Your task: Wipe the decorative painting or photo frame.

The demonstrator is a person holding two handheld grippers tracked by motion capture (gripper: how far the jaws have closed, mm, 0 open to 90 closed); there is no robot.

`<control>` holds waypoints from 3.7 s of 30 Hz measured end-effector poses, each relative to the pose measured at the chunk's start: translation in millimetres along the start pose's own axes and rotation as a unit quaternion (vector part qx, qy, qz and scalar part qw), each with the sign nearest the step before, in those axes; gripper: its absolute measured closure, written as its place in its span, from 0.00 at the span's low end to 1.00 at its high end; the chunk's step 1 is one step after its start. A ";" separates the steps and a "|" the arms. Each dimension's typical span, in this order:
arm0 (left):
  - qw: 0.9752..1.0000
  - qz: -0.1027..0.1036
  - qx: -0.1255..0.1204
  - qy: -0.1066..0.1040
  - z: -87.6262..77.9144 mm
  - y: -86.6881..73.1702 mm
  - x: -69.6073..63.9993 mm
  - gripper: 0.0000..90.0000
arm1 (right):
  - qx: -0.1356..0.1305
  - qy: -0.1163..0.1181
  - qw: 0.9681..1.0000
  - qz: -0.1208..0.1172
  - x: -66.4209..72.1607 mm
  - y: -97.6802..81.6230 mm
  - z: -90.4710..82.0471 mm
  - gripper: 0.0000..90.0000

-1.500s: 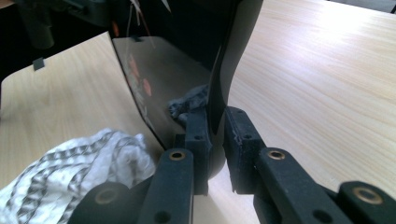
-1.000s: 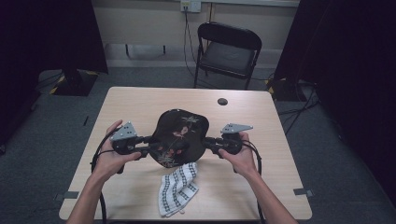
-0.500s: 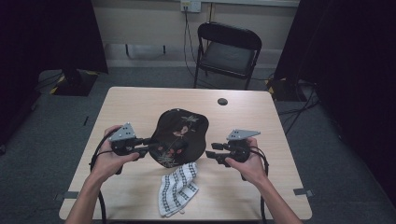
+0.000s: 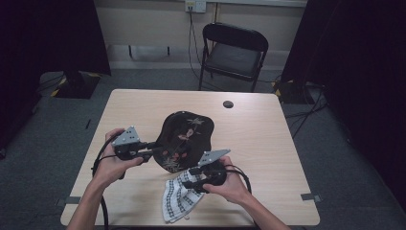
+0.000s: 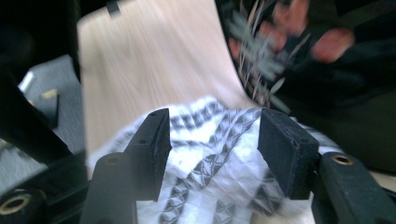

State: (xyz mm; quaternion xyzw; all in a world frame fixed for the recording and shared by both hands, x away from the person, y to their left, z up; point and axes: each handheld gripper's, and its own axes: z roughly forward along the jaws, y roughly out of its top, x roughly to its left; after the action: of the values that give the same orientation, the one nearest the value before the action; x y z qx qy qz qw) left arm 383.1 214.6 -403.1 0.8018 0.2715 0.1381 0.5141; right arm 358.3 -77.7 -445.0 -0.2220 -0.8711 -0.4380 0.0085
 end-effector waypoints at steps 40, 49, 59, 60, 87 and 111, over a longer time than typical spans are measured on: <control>1.000 -0.006 0.000 0.006 -0.8 0.3 -2.8 0.81 | 0.063 -0.018 0.997 -0.051 4.3 -22.5 39.5 0.81; 1.000 -0.009 0.004 -0.006 -1.5 1.1 -4.1 0.83 | 0.055 -0.034 0.997 -0.036 4.8 -25.2 37.0 0.86; 1.000 -0.017 -0.006 0.001 0.0 1.5 -4.4 0.81 | 0.049 -0.033 0.997 -0.054 6.3 -26.4 36.2 0.90; 1.000 -0.018 -0.009 0.000 -0.3 1.7 -4.8 0.81 | 0.049 -0.029 0.997 -0.052 5.5 -26.2 35.1 0.91; 0.999 -0.031 -0.028 -0.011 10.4 5.3 -14.8 0.82 | -0.153 -0.139 0.978 0.001 -42.5 -5.3 -94.3 0.92; 0.997 -0.057 -0.020 -0.055 22.1 13.9 -29.2 0.87 | -0.241 -0.167 0.956 0.002 -48.7 19.7 -129.4 0.92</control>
State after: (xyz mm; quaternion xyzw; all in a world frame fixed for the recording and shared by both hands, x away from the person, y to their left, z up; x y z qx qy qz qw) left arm 374.4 176.6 -398.5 0.7808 0.2853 0.0700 0.5514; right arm 386.7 -185.1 -360.5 -0.2894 -0.7280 -0.5918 -0.1900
